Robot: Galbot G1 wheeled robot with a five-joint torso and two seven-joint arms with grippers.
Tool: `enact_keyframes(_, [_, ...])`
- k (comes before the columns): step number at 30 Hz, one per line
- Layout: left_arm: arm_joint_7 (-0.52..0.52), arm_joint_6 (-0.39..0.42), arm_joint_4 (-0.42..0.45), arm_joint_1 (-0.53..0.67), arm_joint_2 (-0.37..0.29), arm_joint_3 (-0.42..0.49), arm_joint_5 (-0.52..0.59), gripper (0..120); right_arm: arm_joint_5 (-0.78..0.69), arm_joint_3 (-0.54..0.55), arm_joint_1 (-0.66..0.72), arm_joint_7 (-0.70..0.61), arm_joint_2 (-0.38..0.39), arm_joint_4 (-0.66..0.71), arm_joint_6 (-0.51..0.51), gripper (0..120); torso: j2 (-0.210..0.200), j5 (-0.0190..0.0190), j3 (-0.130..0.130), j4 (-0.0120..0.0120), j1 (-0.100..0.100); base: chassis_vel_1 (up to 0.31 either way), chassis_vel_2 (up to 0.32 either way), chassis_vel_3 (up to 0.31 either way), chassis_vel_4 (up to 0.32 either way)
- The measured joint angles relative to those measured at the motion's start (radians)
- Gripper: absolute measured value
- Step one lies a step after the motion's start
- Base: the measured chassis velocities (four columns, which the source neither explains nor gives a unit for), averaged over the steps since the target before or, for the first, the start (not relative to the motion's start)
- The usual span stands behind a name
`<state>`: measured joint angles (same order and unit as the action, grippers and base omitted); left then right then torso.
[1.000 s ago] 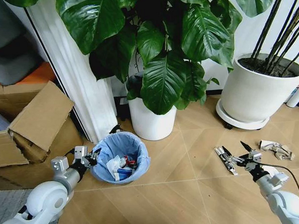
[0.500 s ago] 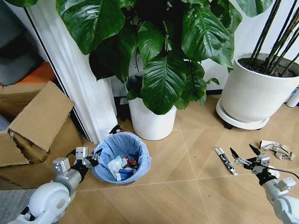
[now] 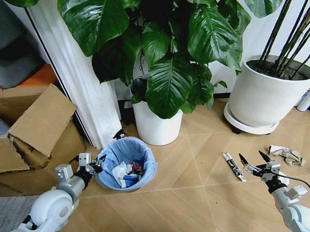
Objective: Pick up the trash bin and place the garbage on the floor into it.
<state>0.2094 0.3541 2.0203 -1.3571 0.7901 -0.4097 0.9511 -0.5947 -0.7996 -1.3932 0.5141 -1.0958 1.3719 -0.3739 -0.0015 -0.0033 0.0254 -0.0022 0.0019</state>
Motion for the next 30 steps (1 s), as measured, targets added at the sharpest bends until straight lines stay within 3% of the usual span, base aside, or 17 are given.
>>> enact_keyframes(30, [0.002, 0.000, 0.002, 0.002, 0.009, 0.004, 0.001, 1, -0.006, 0.002, 0.001, 0.014, -0.004, -0.002, 0.003, 100, 0.000, 0.0001, 0.000, -0.0002, 0.000, -0.104, -0.101, 0.104, 0.101])
